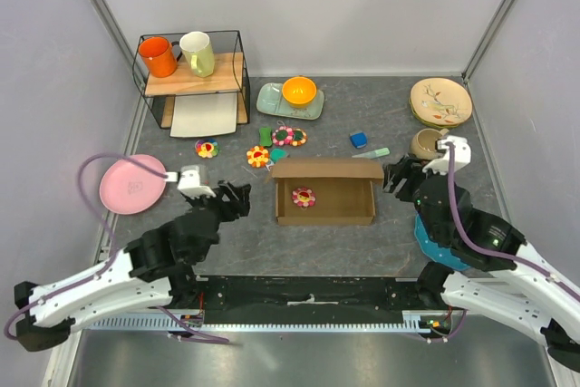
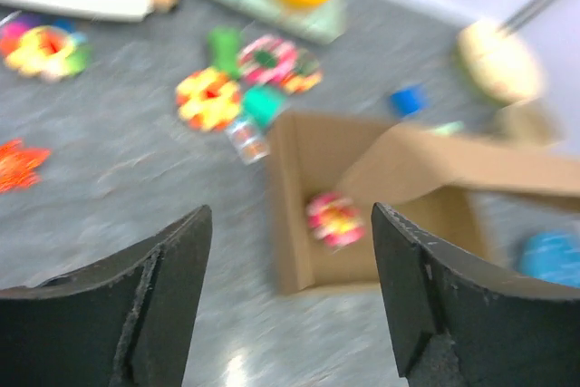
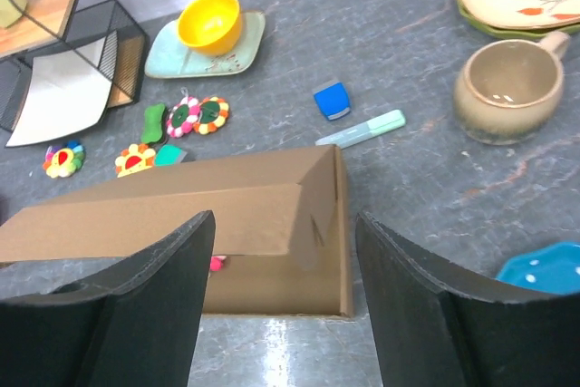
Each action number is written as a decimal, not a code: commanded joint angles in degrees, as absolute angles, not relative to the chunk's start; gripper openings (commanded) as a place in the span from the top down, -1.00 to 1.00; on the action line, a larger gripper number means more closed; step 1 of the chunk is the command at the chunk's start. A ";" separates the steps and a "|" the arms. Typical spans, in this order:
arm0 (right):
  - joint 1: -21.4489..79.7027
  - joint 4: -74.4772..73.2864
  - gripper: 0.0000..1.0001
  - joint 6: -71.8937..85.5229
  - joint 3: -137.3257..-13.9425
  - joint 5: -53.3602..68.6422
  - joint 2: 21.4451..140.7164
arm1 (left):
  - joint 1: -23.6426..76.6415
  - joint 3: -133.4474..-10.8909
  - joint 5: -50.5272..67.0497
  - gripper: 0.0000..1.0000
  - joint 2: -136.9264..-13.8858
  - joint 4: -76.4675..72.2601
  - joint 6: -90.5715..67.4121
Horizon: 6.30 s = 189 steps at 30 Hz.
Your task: Fold the paper box
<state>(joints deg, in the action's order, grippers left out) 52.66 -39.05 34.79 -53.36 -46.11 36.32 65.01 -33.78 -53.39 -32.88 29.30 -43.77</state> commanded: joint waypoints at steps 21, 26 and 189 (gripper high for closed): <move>52.73 -22.24 -0.22 42.62 -30.95 -32.52 47.02 | 47.02 -32.27 -3.87 -0.16 -61.61 -5.53 -33.04; 52.73 -21.10 -0.22 46.14 -28.48 -30.41 48.95 | 47.02 -24.70 -3.43 -0.15 -63.19 -8.87 -36.12; 51.42 -10.98 -0.36 44.40 -20.21 -31.55 42.37 | 38.06 -15.03 -4.21 -0.14 -44.74 -4.14 -42.63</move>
